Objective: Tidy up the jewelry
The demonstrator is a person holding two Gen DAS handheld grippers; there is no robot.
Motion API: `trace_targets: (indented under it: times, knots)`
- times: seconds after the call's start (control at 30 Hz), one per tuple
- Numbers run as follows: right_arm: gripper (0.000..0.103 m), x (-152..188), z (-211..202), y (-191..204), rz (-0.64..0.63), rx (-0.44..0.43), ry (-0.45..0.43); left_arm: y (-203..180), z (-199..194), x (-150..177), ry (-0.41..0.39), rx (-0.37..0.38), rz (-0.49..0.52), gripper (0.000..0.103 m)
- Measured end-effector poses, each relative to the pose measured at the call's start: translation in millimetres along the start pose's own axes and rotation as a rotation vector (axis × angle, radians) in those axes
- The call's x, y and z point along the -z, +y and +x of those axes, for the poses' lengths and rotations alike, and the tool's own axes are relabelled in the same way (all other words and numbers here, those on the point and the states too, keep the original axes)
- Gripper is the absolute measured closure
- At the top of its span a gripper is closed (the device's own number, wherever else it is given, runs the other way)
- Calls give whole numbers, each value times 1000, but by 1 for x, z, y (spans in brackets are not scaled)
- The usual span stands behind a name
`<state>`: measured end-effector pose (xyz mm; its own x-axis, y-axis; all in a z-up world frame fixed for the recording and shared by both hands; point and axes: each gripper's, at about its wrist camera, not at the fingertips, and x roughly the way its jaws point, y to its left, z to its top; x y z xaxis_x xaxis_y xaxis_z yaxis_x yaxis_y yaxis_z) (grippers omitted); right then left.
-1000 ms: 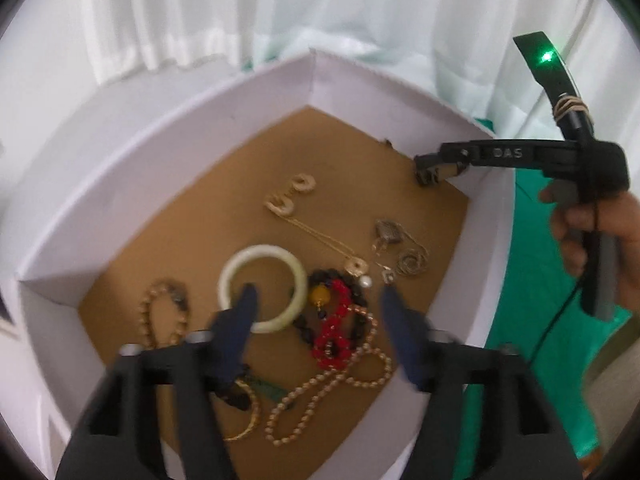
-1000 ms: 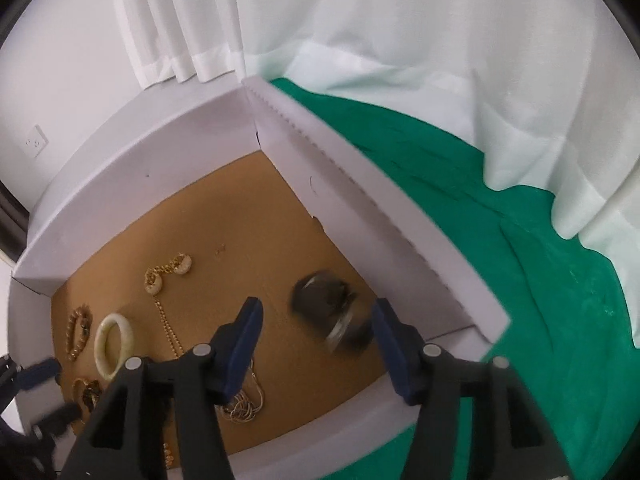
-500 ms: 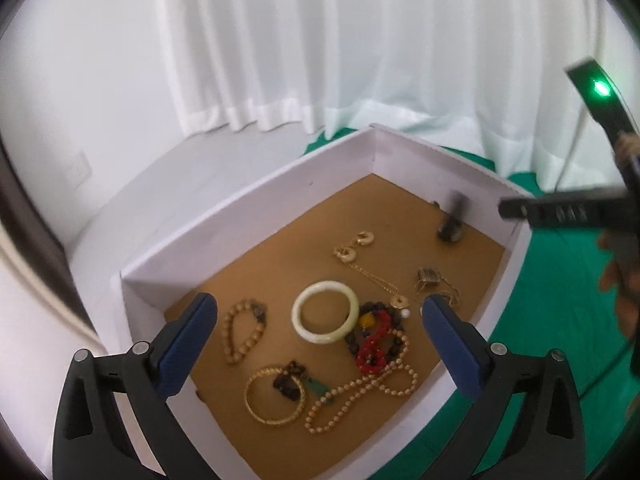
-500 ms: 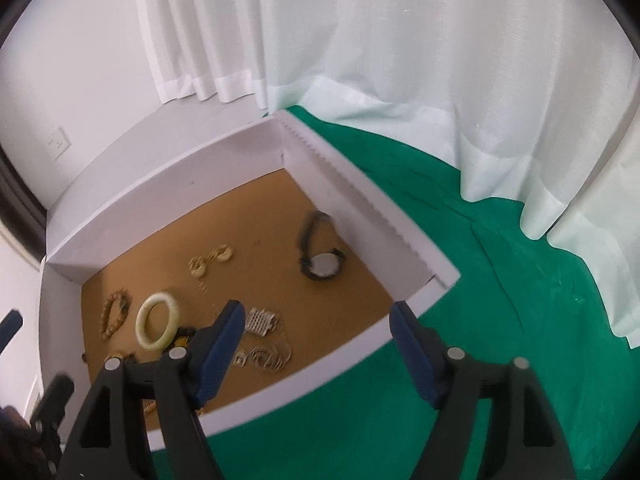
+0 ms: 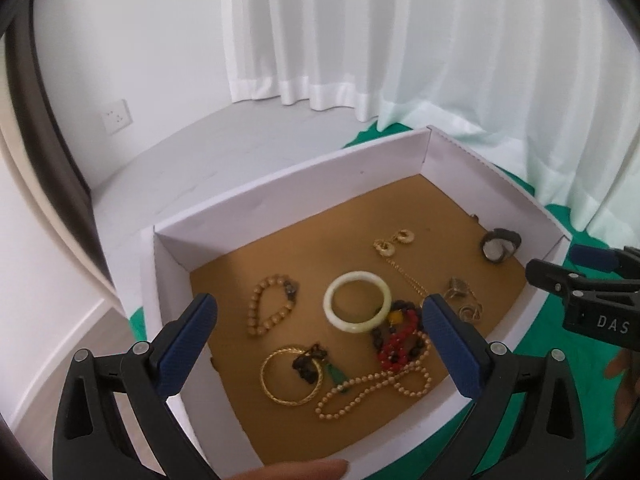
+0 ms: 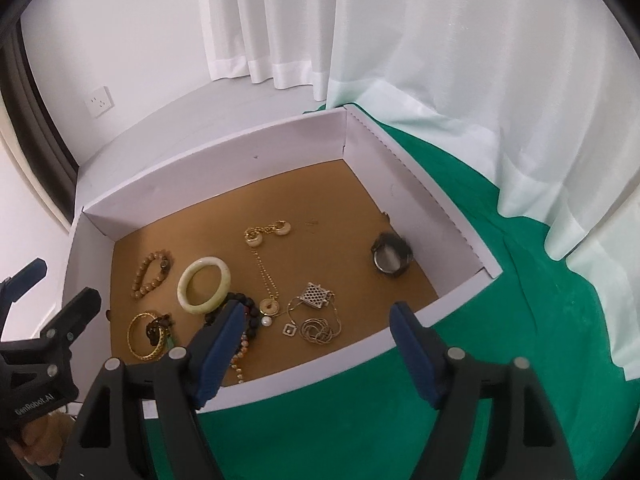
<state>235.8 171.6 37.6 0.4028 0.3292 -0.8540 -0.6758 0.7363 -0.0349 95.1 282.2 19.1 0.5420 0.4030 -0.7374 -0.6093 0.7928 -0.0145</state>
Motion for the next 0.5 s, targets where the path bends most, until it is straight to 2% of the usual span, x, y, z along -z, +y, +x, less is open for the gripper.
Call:
trace_targets:
  times: [0.13, 0.3, 0.4, 0.5]
  knots:
    - [27, -1, 1, 3, -4, 14, 4, 1, 0, -3, 32, 15, -11, 1]
    - [26, -2, -1, 10, -16, 19, 6, 10, 5, -9, 104, 49, -78, 1]
    - [22, -4, -5, 15, -24, 22, 6, 15, 5, -10, 127, 45, -109, 1]
    - [21, -7, -9, 21, -48, 27, 10, 20, 2, -13, 147, 38, -137, 1]
